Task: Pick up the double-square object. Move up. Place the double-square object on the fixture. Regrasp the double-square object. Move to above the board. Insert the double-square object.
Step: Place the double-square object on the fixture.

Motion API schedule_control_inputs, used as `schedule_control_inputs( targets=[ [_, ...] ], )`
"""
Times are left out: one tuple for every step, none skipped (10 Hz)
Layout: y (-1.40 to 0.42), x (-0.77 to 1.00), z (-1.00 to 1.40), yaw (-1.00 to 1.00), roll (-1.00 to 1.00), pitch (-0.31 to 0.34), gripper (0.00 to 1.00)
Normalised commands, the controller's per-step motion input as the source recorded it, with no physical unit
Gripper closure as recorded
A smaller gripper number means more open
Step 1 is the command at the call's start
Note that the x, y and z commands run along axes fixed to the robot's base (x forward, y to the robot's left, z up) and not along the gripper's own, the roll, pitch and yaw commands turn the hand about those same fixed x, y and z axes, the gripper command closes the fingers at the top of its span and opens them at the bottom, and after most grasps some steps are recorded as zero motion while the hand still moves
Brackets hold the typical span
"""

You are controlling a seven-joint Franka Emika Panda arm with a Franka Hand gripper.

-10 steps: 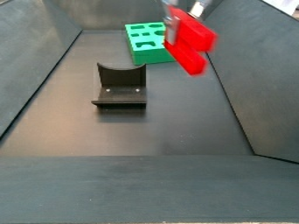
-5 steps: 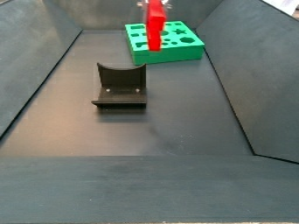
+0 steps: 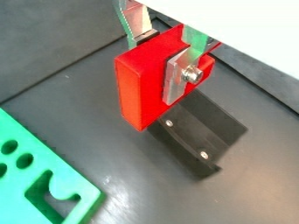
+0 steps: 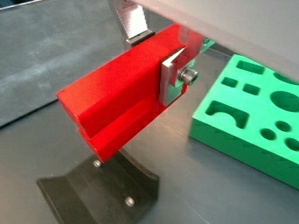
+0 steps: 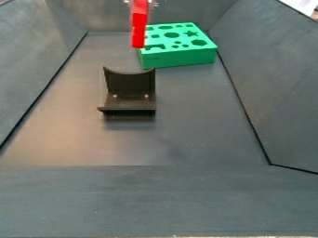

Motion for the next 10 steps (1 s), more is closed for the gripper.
schedule_control_inputs(
  targets=[
    [-0.02,0.48,-0.02,0.02,-0.03,0.027,1.0],
    [-0.01,0.41,-0.02,0.02,-0.03,0.041,1.0],
    [0.0,0.23,-0.01,0.02,-0.03,0.072,1.0],
    [0.86,0.11,0.07,-0.07,-1.0,0.16,1.0],
    [0.83,0.01,0.08,-0.08,-1.0,0.163,1.0],
    [0.66,0.01,0.05,-0.1,-1.0,0.154,1.0],
    [0.49,0.03,0.02,-0.11,-1.0,0.152,1.0],
    [0.31,0.06,0.0,-0.12,-1.0,0.158,1.0],
    [0.1,0.09,-0.01,-0.14,-1.0,0.166,1.0],
    [0.05,0.09,-0.02,-0.16,-1.0,0.167,1.0]
  ],
)
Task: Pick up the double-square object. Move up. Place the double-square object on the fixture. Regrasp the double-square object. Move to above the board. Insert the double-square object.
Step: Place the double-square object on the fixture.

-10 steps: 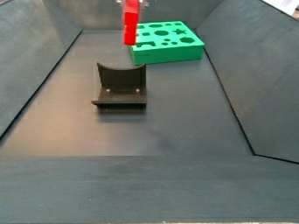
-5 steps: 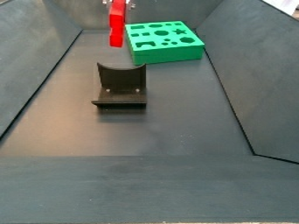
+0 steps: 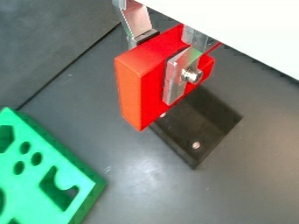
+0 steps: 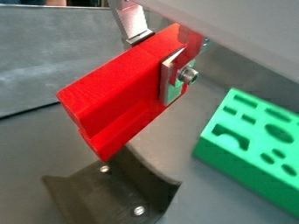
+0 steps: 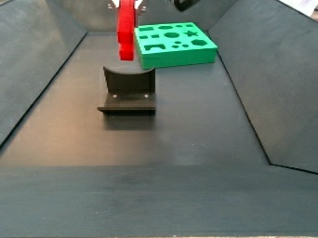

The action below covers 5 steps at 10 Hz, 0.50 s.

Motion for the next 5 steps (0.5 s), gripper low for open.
schedule_control_inputs(
  targets=[
    [0.05,0.08,-0.02,-0.18,-1.0,0.163,1.0],
    [0.05,0.07,-0.01,-0.18,-0.78,0.114,1.0],
    [0.05,0.08,-0.02,-0.18,-0.67,0.089,1.0],
    [0.05,0.08,-0.02,-0.16,-0.43,0.054,1.0],
    [0.04,0.08,-0.01,-0.14,-0.28,0.035,1.0]
  ],
)
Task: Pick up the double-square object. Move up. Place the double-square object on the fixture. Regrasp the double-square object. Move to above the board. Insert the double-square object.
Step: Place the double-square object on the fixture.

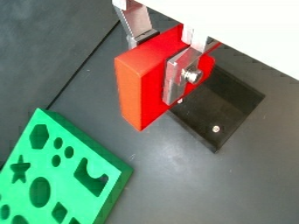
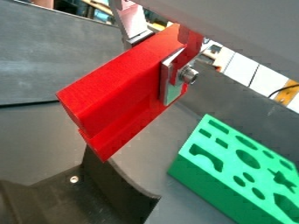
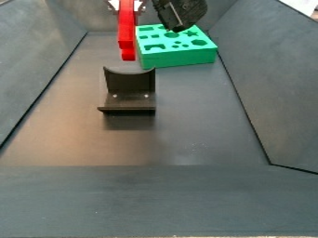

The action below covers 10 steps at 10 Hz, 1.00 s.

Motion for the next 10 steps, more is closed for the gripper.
schedule_control_inputs(
  targets=[
    [0.13,0.13,-1.0,-0.04,-1.0,0.21,1.0],
    [0.13,0.13,-1.0,-0.04,-1.0,0.203,1.0],
    [0.14,0.15,-1.0,-0.11,-1.0,0.241,1.0],
    [0.14,0.16,-1.0,-0.14,-0.84,0.225,1.0],
    [0.14,0.17,-1.0,-0.18,-0.63,0.174,1.0],
    [0.14,0.17,-1.0,-0.19,-0.52,0.149,1.0],
    [0.14,0.19,-1.0,-0.21,-0.27,0.085,1.0],
    [0.13,0.19,-1.0,-0.2,-0.22,0.061,1.0],
    [0.12,0.16,-0.8,-0.18,-0.18,0.021,1.0],
    [0.06,0.13,-0.65,-0.17,-0.17,-0.001,1.0]
  ],
)
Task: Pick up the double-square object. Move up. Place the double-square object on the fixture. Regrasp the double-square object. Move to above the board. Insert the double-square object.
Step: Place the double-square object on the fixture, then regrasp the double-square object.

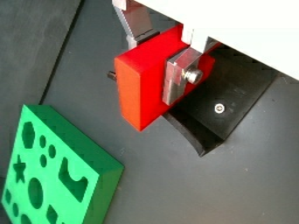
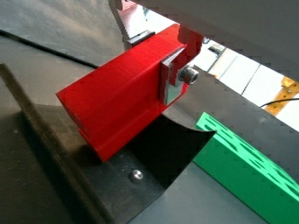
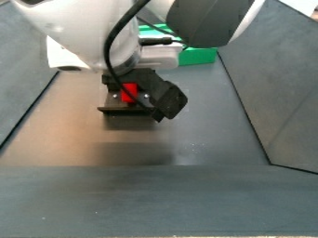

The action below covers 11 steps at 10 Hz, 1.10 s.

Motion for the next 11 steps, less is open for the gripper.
schedule_control_inputs(
  targets=[
    [0.02,0.1,-0.6,-0.14,-0.12,-0.037,1.0],
    [0.02,0.09,-0.6,-0.13,-0.11,-0.044,1.0],
    [0.02,0.08,-0.6,-0.1,-0.11,-0.044,1.0],
    [0.02,0.08,-0.6,-0.08,-0.11,-0.044,1.0],
    [0.01,0.08,-0.6,-0.06,-0.11,-0.044,1.0],
    [-0.5,0.0,-0.17,0.0,0.0,0.0,1.0],
    [0.0,0.0,0.0,0.0,0.0,0.0,0.0],
    [0.0,0.0,1.0,0.02,-0.08,0.064,0.0],
    [0.0,-0.01,1.0,0.02,-0.07,0.07,0.0],
    [0.01,-0.02,1.0,0.01,-0.06,0.072,0.0],
    [0.01,-0.02,1.0,-0.01,-0.02,0.074,0.0]
  ],
)
